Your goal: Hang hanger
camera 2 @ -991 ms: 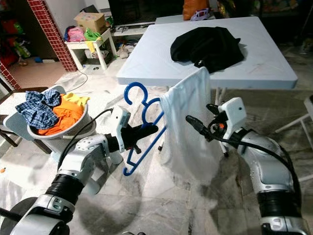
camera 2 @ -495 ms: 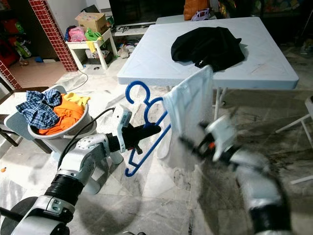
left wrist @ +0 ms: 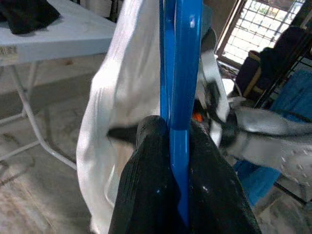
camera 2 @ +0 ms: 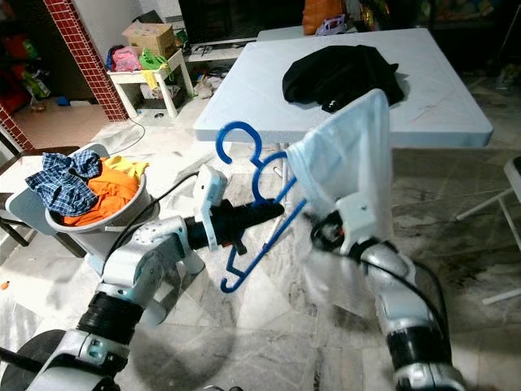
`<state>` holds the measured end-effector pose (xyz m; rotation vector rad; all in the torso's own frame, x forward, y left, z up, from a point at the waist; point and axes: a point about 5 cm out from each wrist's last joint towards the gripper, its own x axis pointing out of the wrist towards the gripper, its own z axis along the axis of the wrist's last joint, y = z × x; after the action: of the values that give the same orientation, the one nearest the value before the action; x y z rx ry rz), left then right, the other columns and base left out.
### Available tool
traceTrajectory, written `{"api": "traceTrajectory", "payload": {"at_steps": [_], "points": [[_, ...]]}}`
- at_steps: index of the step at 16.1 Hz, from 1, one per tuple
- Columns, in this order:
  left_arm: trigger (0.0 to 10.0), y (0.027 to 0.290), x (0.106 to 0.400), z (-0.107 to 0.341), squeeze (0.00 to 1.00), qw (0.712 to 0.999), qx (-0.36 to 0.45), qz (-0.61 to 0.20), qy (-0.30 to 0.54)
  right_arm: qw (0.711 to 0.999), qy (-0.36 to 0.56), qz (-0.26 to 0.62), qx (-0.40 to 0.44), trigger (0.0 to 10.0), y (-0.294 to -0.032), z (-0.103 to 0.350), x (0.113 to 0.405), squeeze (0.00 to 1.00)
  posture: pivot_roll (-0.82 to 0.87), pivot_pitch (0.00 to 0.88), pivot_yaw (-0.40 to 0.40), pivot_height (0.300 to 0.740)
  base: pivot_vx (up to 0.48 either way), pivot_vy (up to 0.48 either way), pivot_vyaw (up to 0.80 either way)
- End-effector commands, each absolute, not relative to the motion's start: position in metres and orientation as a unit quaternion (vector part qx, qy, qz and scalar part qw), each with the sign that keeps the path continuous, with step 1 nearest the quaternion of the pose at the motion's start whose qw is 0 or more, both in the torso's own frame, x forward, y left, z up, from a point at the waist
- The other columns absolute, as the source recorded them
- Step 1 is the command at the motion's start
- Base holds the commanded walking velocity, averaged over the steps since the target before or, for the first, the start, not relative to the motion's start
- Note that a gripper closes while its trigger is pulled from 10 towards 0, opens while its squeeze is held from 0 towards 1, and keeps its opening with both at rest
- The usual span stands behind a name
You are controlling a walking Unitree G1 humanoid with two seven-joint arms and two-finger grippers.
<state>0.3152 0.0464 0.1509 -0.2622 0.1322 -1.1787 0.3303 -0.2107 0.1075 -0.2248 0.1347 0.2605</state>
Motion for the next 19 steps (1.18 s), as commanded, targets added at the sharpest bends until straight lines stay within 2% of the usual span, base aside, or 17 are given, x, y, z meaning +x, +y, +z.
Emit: {"api": "traceTrajectory", "payload": {"at_steps": [1, 4, 6, 8, 13, 17, 19], "points": [[0.0, 0.052, 0.315, 0.16, 0.0, 0.821, -0.118, -0.557, 0.04, 0.986, 0.051, 0.107, -0.115, 0.0, -0.216, 0.116, 0.336, 0.0, -0.15, 0.0, 0.166, 0.74, 0.0, 0.0, 0.0], [0.0, 0.062, 0.317, 0.152, 0.0, 0.833, -0.099, -0.541, 0.053, 0.986, 0.037, 0.12, -0.11, 0.0, -0.228, 0.129, 0.338, 0.0, -0.15, 0.0, 0.164, 0.74, 0.0, 0.0, 0.0], [0.0, 0.071, 0.324, 0.138, 0.0, 0.859, -0.064, -0.503, 0.068, 0.982, 0.018, 0.15, -0.112, 0.0, -0.229, 0.142, 0.341, 0.0, -0.16, 0.0, 0.161, 0.74, 0.0, 0.0, 0.0], [0.0, 0.075, 0.327, 0.126, 0.0, 0.871, -0.03, -0.484, 0.082, 0.977, 0.012, 0.172, -0.123, 0.0, -0.228, 0.152, 0.342, 0.0, -0.16, 0.0, 0.16, 0.74, 0.0, 0.0, 0.0], [0.0, 0.077, 0.326, 0.113, 0.0, 0.877, -0.004, -0.472, 0.091, 0.983, 0.018, 0.145, -0.116, 0.0, -0.233, 0.16, 0.351, 0.0, -0.16, 0.0, 0.151, 0.74, 0.0, 0.0, 0.0], [0.0, 0.073, 0.323, 0.11, 0.0, 0.868, 0.01, -0.488, 0.085, 0.987, 0.028, 0.102, -0.118, 0.0, -0.236, 0.159, 0.357, 0.0, -0.16, 0.0, 0.147, 0.74, 0.0, 0.0, 0.0], [0.0, 0.07, 0.319, 0.107, 0.0, 0.863, 0.019, -0.497, 0.087, 0.991, 0.016, 0.095, -0.093, 0.0, -0.232, 0.164, 0.361, 0.0, -0.16, 0.0, 0.147, 0.74, 0.0, 0.0, 0.0]]}}
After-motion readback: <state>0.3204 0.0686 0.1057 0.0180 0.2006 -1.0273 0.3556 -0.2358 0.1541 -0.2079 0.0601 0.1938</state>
